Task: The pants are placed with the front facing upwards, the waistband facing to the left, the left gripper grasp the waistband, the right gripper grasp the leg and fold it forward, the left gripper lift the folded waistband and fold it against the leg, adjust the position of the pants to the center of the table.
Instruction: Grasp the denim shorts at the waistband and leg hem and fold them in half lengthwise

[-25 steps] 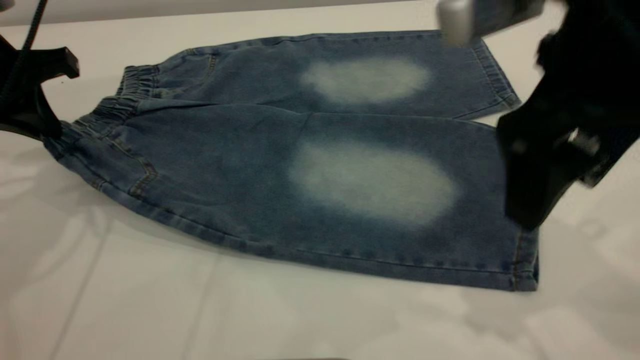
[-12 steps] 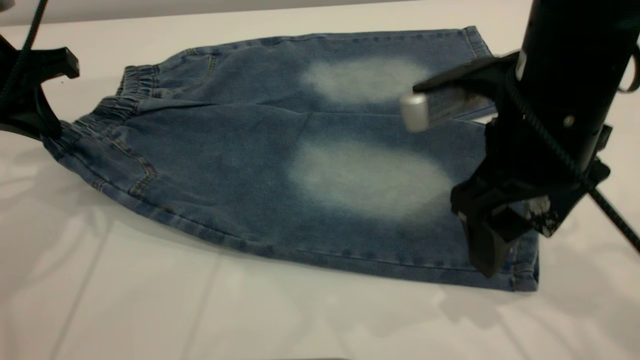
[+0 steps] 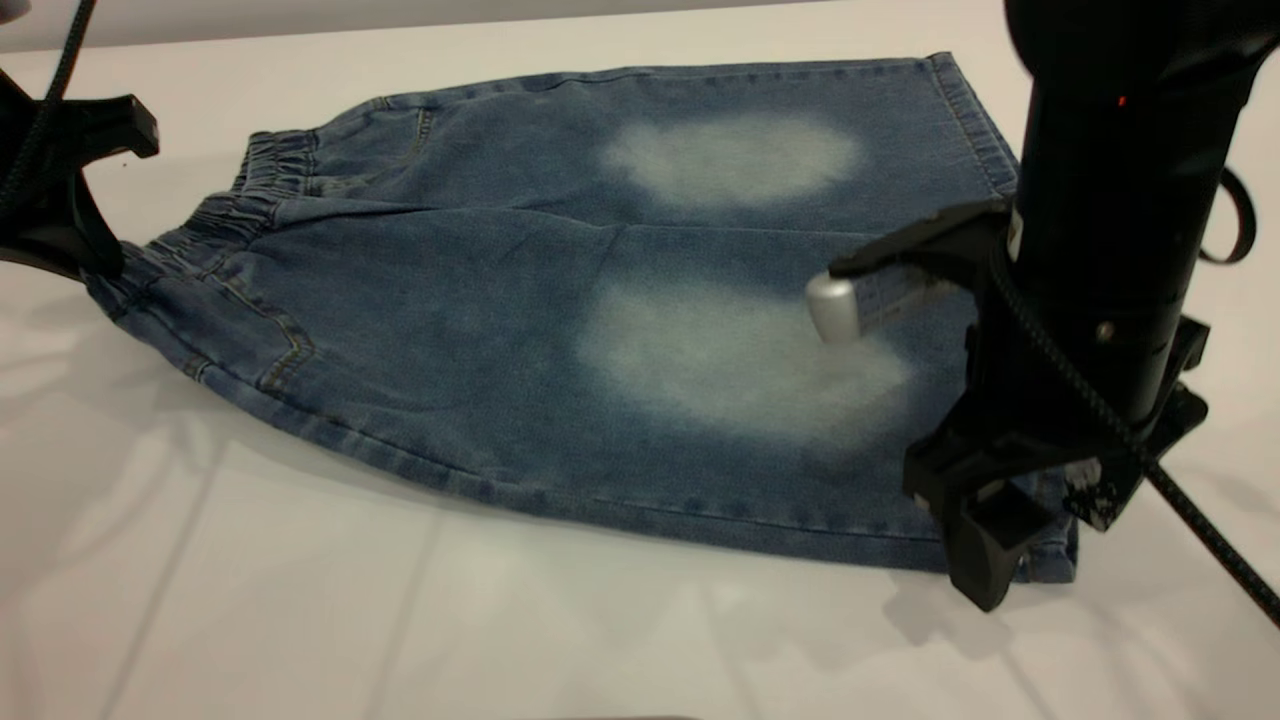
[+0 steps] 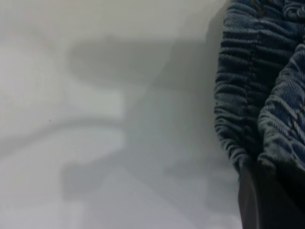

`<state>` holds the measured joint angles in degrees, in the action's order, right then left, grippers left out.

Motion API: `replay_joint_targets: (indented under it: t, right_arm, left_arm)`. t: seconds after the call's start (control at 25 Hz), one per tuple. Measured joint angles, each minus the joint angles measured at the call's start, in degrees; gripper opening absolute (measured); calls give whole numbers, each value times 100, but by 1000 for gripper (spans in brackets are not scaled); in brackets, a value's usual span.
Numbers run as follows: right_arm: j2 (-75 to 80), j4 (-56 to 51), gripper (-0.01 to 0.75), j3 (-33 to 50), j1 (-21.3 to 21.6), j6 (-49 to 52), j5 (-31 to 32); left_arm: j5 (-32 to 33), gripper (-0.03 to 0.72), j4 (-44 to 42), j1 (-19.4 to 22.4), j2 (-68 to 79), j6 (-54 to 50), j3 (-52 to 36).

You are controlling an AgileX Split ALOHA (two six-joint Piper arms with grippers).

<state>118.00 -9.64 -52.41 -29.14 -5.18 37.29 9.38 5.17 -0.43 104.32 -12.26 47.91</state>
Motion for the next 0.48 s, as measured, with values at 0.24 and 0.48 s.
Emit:
replay_joint_targets:
  t: [0.24,0.48]
  right_arm:
    - [115,87,514,-18,0,152,-35]
    - [183,390,350,-33,0,360,-74]
  left_arm:
    - [0,41,0,0,0,0,0]
    - [0,41,0,0,0,7,0]
